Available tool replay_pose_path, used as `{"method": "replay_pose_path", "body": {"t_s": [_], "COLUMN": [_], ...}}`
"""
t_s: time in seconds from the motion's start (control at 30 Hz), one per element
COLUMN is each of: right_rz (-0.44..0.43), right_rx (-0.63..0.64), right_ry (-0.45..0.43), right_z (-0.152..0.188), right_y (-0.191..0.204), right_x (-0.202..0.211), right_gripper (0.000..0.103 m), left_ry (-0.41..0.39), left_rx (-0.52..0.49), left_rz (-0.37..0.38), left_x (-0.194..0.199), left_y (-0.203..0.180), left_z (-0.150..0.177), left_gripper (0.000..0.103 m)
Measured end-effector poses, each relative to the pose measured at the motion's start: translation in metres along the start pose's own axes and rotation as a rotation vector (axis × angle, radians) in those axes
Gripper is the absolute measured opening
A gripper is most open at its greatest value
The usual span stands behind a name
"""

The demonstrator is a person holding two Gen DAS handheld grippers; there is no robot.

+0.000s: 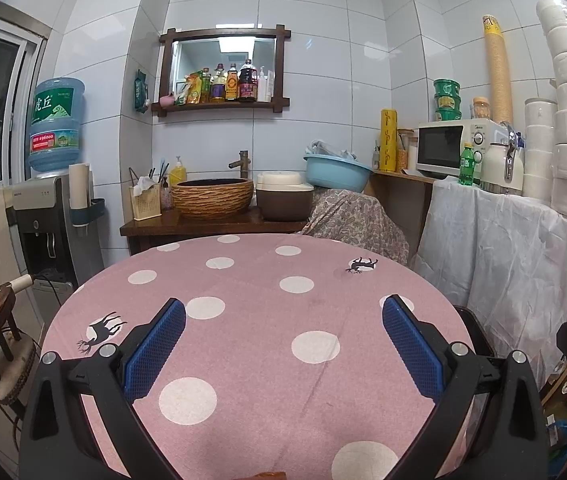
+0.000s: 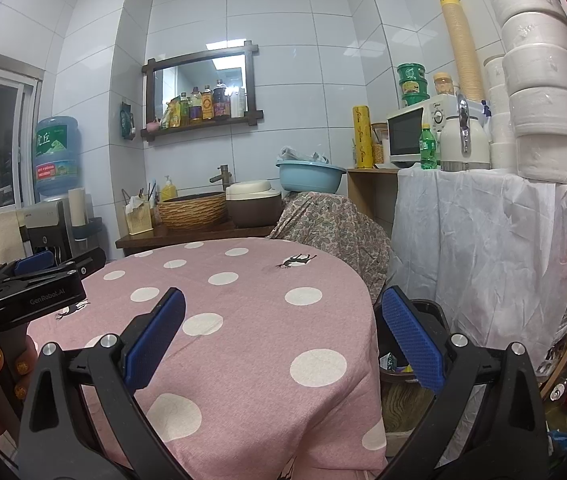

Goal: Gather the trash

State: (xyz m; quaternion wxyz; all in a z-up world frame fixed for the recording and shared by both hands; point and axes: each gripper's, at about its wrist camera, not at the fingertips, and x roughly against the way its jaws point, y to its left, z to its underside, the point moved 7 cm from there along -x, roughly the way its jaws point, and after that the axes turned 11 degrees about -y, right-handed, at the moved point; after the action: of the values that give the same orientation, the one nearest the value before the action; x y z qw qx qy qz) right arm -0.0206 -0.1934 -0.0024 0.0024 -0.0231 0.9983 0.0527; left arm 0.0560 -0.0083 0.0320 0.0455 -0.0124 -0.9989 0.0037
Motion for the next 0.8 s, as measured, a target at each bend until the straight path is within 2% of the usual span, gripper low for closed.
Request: {"method": "replay_pose_path", "body": {"t_s": [0.8], "right_rz": [-0.003], "right_rx": [0.000], "right_ry": [0.002], "right_z": [0.0003], "right_y": [0.0014], "right_x": [-0.0003], "right_gripper": [0.097], "left_ry": [0.001], "left_rx": [0.001], "left_rz": [0.003], "left_x": [-0.0001], "left_y": [0.0002], "left_z": [-0.0007], "left_gripper": [0.098]}}
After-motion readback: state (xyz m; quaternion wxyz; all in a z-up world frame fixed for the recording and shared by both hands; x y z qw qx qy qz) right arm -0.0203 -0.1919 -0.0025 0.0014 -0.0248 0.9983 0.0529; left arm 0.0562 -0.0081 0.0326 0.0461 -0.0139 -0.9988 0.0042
